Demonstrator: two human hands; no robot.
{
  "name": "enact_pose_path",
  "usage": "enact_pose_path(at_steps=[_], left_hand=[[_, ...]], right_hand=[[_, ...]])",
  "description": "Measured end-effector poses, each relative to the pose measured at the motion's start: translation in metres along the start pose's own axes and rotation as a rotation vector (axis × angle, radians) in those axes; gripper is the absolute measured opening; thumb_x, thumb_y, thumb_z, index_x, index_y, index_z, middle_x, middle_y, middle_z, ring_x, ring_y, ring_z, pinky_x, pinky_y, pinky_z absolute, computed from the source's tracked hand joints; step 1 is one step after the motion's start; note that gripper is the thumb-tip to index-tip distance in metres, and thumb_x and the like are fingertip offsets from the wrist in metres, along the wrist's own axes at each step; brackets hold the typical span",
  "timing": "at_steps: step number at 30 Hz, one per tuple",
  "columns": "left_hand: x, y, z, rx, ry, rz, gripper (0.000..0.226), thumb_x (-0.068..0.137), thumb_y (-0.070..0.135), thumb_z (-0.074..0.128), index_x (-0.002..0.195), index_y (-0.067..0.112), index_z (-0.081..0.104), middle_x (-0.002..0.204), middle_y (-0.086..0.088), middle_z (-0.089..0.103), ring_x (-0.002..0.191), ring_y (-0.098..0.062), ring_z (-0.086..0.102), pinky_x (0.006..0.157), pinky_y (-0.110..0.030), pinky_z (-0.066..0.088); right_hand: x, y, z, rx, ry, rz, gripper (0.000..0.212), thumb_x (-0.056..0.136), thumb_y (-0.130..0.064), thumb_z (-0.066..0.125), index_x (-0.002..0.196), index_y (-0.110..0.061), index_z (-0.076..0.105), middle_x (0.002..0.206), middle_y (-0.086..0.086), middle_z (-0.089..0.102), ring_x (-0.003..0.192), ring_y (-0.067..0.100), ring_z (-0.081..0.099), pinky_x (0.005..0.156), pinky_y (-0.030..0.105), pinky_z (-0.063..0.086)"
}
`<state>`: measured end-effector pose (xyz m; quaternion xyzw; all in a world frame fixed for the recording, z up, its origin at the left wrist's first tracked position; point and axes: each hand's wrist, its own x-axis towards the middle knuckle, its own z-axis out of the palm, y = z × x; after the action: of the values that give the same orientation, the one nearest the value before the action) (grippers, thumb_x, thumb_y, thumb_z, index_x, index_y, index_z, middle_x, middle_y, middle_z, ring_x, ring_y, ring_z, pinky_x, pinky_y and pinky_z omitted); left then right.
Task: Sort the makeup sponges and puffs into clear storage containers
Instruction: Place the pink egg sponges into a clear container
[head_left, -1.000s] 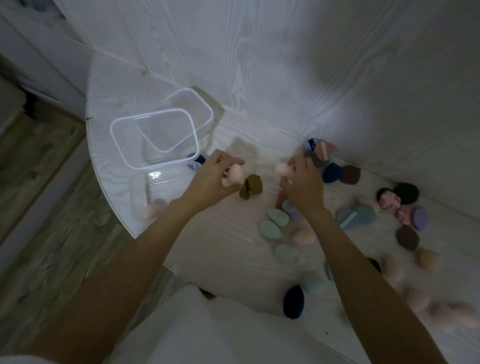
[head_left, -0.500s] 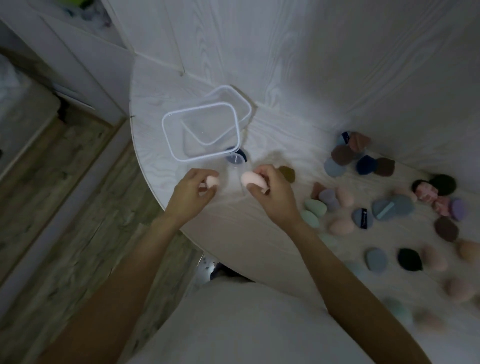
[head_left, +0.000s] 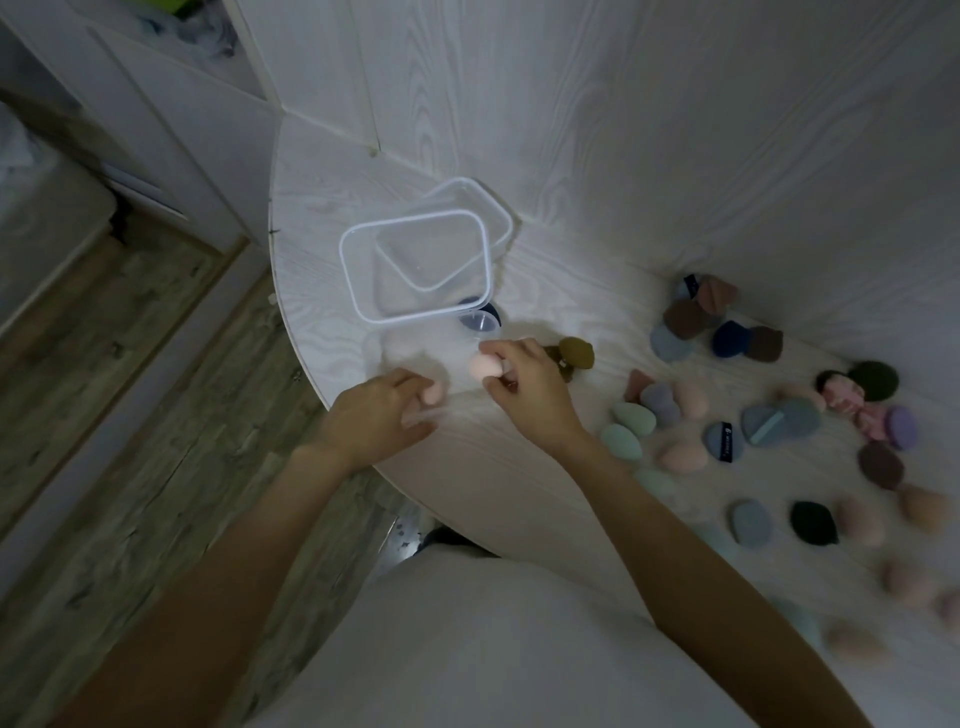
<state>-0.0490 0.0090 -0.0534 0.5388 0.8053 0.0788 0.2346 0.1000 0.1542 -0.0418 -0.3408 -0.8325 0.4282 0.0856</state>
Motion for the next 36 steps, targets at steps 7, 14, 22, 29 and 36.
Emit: enact_pose_path(at_steps=[7, 14, 22, 29, 36], left_hand=[[0.008, 0.011, 0.010, 0.089, -0.025, -0.007, 0.055, 0.084, 0.044, 0.059, 0.132, 0.021, 0.044, 0.125, -0.002, 0.046, 0.112, -0.023, 0.044, 0.077, -0.036, 0.047], [0.010, 0.010, 0.009, 0.041, 0.029, -0.007, 0.040, 0.092, 0.043, 0.046, 0.122, 0.017, 0.054, 0.137, 0.001, 0.045, 0.119, -0.022, 0.045, 0.081, -0.036, 0.047], [0.041, -0.001, -0.004, 0.026, -0.182, 0.000, 0.041, 0.090, 0.029, 0.051, 0.130, 0.021, 0.045, 0.124, -0.006, 0.058, 0.106, -0.028, 0.056, 0.082, -0.034, 0.044], [0.025, -0.005, -0.003, 0.037, -0.169, 0.041, 0.043, 0.093, 0.042, 0.045, 0.135, 0.031, 0.045, 0.140, 0.003, 0.046, 0.121, -0.020, 0.049, 0.091, -0.034, 0.044], [0.011, -0.008, 0.016, 0.157, -0.039, 0.021, 0.039, 0.099, 0.027, 0.038, 0.137, 0.023, 0.043, 0.125, -0.007, 0.051, 0.111, -0.026, 0.050, 0.076, -0.040, 0.050]], right_hand=[[0.024, -0.016, 0.016, -0.397, -0.155, -0.075, 0.031, 0.087, -0.019, 0.060, 0.117, -0.014, 0.054, 0.119, 0.008, 0.055, 0.094, 0.029, 0.060, 0.078, 0.039, 0.050], [0.035, -0.016, 0.025, -0.670, -0.241, -0.138, 0.036, 0.089, -0.007, 0.053, 0.123, -0.017, 0.049, 0.125, 0.012, 0.048, 0.091, 0.033, 0.058, 0.071, 0.038, 0.048], [0.028, -0.002, 0.026, -0.510, -0.122, -0.167, 0.029, 0.084, -0.003, 0.056, 0.112, -0.010, 0.058, 0.119, 0.013, 0.052, 0.084, 0.034, 0.059, 0.068, 0.041, 0.051], [0.027, -0.001, 0.023, -0.428, -0.090, -0.176, 0.030, 0.088, -0.004, 0.054, 0.117, -0.010, 0.058, 0.132, 0.013, 0.048, 0.097, 0.031, 0.059, 0.078, 0.037, 0.051], [0.024, -0.003, 0.024, -0.428, -0.109, -0.163, 0.030, 0.089, -0.006, 0.051, 0.117, -0.010, 0.058, 0.126, 0.012, 0.050, 0.094, 0.030, 0.059, 0.072, 0.034, 0.047]])
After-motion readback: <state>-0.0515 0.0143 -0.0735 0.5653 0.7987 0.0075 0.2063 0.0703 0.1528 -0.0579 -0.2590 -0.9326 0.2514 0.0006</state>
